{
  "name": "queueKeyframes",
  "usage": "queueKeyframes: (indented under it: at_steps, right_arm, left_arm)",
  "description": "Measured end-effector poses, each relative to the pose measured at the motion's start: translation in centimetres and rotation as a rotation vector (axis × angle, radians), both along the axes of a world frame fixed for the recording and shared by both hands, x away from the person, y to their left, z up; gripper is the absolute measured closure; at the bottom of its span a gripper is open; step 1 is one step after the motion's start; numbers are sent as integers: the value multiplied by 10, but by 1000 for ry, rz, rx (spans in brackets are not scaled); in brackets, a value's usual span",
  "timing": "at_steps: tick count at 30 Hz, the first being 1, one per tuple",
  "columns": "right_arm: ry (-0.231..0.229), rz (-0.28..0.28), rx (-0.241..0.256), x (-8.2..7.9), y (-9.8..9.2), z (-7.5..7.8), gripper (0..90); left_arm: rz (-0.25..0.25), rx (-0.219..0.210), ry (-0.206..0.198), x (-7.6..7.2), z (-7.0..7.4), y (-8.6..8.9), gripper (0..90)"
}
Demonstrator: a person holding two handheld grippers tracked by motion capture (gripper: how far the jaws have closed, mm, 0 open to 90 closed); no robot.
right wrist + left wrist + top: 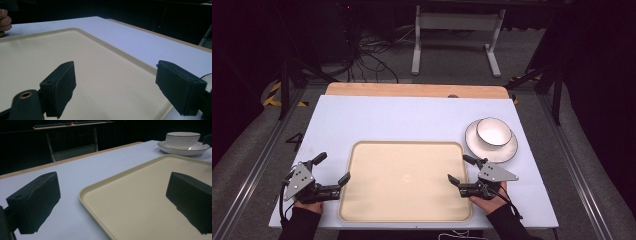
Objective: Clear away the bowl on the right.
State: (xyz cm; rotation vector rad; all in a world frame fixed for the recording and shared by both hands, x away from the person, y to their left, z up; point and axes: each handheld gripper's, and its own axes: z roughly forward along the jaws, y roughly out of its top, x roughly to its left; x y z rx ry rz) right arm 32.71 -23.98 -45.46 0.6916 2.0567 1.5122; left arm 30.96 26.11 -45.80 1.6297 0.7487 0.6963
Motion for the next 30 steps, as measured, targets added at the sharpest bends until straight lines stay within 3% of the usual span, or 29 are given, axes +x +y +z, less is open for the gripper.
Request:
queueKeyframes:
  at_steps: [12, 24, 30]
  right_arm:
    - [8, 18, 1, 0, 1, 4, 206]
    - [-53, 9, 7, 1, 1, 30, 205]
    - [-29, 9, -27, 2, 5, 45, 193]
  left_arm:
    - [3, 2, 1, 0, 0, 0, 2]
    - [5, 7, 4, 0, 0, 0, 1]
    - [6, 8, 2, 0, 0, -1, 2]
